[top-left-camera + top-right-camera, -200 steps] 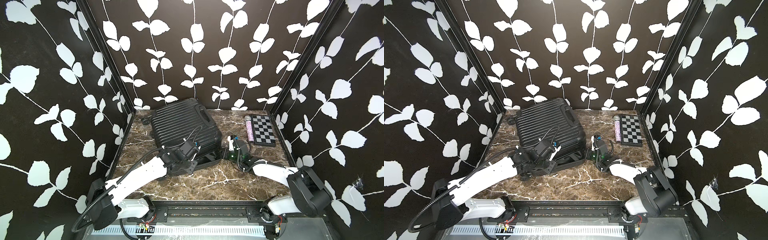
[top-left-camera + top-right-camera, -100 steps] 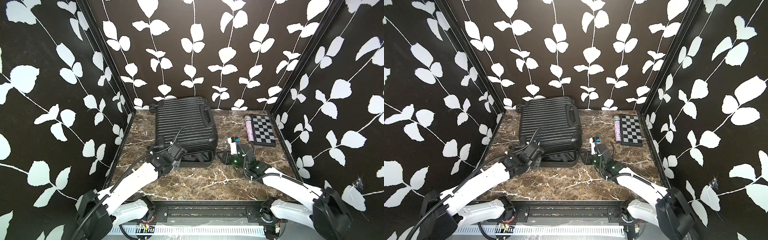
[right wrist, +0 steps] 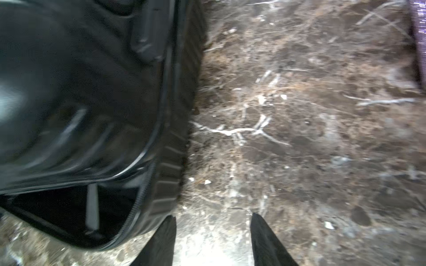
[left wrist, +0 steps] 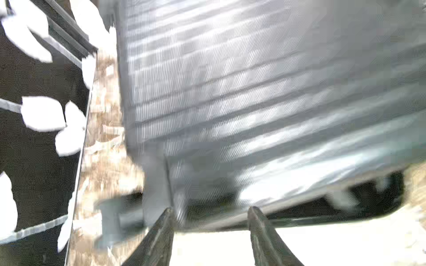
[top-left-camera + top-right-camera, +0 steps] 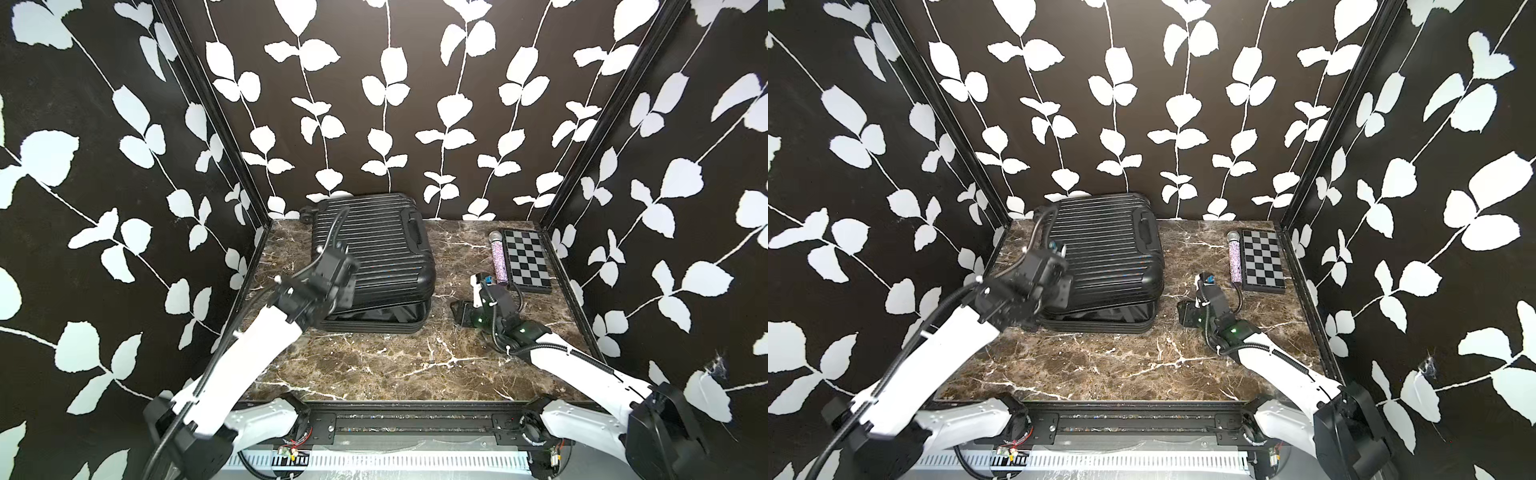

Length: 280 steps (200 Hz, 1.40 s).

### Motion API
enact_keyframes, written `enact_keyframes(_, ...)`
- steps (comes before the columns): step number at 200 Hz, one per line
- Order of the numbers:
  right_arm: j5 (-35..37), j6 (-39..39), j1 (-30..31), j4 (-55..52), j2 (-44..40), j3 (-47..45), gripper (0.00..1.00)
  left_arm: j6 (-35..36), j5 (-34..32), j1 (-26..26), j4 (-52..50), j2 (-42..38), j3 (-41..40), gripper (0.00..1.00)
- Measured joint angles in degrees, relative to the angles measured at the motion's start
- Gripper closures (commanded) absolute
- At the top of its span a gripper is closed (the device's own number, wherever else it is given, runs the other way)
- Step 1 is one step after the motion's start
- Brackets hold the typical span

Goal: Close the suitcase zippers
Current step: Close the suitcase at the center of the board, then adjust the suitcase at the center of the board.

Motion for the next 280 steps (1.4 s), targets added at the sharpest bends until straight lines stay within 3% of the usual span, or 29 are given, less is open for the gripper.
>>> enact_keyframes(33, -0.4, -0.4, -0.8, -1.4, 0.0, 0.0, 0.48, -0.6, 3.4, -4.4, 0.5, 14.4, 17.1, 0.4)
enact_keyframes(89, -0.3, -0.5, -2.6, -3.1, -4.2, -1.9, 0.47, -2.3, 9.1, -6.9, -0.2, 38.9, 44.8, 0.4)
enact_keyframes(136, -1.1, -0.1, -2.9, -3.4, -5.7, -3.9, 0.47, -4.0, 9.0, -7.4, -1.0, 53.9, 61.4, 0.36)
enact_keyframes(182, -3.0, 1.1, -2.9, -2.6, -5.7, -5.5, 0.47, -3.7, 4.6, -7.1, -1.1, 60.7, 65.8, 0.37)
enact_keyframes(280, -5.6, 2.5, -2.9, -0.6, -5.9, -6.2, 0.47, -0.6, 5.0, -6.1, -1.7, 65.1, 66.5, 0.48)
